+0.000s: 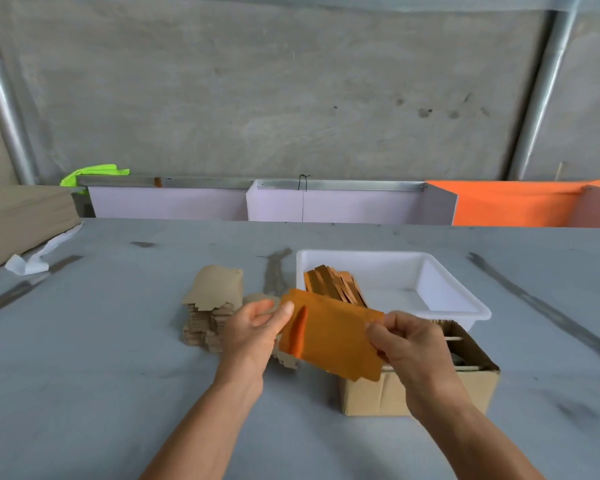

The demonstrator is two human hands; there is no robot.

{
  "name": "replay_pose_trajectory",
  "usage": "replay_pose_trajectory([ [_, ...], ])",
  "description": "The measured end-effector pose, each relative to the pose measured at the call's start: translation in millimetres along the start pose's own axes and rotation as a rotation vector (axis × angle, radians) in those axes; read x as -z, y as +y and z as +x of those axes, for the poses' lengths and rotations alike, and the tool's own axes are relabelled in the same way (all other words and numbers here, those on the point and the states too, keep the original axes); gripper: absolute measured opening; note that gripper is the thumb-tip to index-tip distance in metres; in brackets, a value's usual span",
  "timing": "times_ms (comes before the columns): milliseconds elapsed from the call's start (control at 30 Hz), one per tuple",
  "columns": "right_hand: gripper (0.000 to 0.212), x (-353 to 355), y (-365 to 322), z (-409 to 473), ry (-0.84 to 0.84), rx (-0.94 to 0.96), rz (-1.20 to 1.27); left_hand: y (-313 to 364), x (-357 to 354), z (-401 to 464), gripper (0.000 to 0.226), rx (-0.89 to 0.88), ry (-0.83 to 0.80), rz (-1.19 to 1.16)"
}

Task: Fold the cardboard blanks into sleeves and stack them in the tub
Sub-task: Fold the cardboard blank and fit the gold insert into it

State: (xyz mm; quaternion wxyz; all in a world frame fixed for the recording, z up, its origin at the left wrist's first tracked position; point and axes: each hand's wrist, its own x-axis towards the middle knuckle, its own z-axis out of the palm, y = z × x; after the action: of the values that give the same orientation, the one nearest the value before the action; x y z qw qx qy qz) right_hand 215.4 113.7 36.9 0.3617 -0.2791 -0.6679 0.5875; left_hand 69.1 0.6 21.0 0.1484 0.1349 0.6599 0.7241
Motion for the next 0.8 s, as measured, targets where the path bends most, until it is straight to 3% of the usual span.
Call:
replay_pose_trajectory([
  [200, 0.01, 41, 7, -25, -0.027, -0.097, 0.089, -4, -11, -29, 0.015, 0.06, -0.207, -0.014],
  [333, 0.02, 69, 10, -34, -0.054, 0.02, 0.057, -10, -19, -51, 0.015, -0.029, -0.345, 0.036],
  [433, 0.026, 87, 19, -41, -0.058, 0.147, -0.057, -16, -26, -62, 0.024, -0.236, -0.371, 0.195],
  [500, 0.029, 99, 27, -44, 0.001, 0.237, -0.235, -21, -29, -69, 0.029, -0.471, -0.344, 0.352],
  [633, 0.024, 113, 44, -51, 0.039, 0.579, -0.538, -43, -32, -83, 0.015, -0.948, -0.388, 0.641],
  [700, 0.017, 118, 59, -54, -0.018, 0.709, -0.699, -55, -31, -89, 0.01, -1.036, -0.493, 0.741],
  [800, 0.007, 127, 76, -60, -0.118, 0.741, -0.853, -68, -32, -96, 0.01, -1.077, -0.596, 0.829],
])
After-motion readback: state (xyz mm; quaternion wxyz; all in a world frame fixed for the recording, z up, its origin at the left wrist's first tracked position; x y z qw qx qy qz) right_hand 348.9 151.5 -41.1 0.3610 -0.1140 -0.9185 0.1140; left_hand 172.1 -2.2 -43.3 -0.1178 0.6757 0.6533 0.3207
